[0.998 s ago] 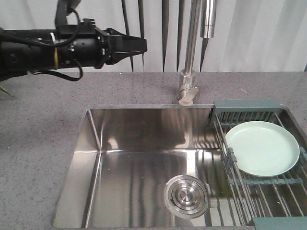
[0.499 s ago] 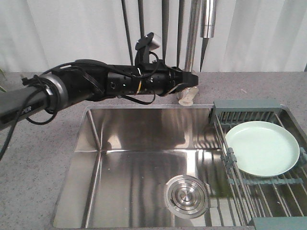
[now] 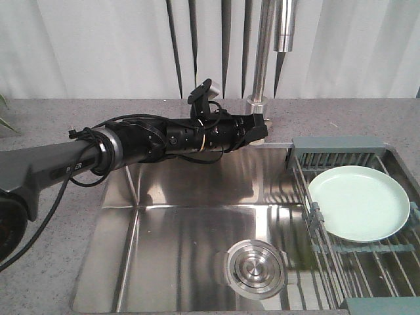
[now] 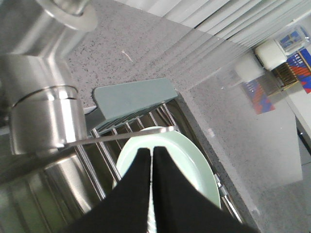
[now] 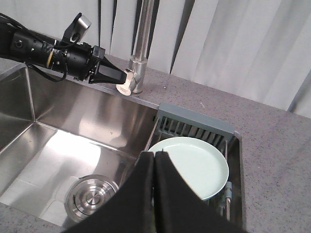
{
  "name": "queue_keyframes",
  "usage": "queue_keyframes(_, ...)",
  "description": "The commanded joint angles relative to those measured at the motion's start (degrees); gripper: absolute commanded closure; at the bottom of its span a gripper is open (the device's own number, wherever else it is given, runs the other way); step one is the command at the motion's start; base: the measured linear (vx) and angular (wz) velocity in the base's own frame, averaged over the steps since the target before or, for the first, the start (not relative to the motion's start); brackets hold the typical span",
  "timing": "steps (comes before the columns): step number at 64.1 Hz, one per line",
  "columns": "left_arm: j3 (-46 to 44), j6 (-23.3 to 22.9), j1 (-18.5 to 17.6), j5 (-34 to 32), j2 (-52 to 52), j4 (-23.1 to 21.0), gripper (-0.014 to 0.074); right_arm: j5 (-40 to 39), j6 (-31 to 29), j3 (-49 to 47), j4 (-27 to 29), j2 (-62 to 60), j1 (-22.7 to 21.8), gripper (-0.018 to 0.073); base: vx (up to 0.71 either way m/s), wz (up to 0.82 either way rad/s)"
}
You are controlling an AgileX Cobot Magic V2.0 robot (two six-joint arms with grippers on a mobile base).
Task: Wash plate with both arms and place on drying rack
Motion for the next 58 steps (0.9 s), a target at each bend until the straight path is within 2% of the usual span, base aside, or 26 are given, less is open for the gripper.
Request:
queue_keyframes(1, -2.03, -0.44, -0.15, -0.85, -3.03, -4.38, 0.0602, -4.05, 0.31, -1.16, 0.33, 1.01, 0.00, 0.0566, 0.00, 0.00)
queue_keyframes(22, -7.89, -0.44, -0.40, -0.89, 0.37, -7.28, 0.0602, -4.05, 0.31, -1.16, 0.19, 1.01, 0.00, 0.0566, 0.00, 0.00)
queue_keyframes(58, -7.90, -0.44, -0.40, 4.87, 0.79, -10.97, 0.0602, -4.05, 0.31, -1.16, 0.07, 1.01, 0.00, 0.0566, 0.00, 0.00)
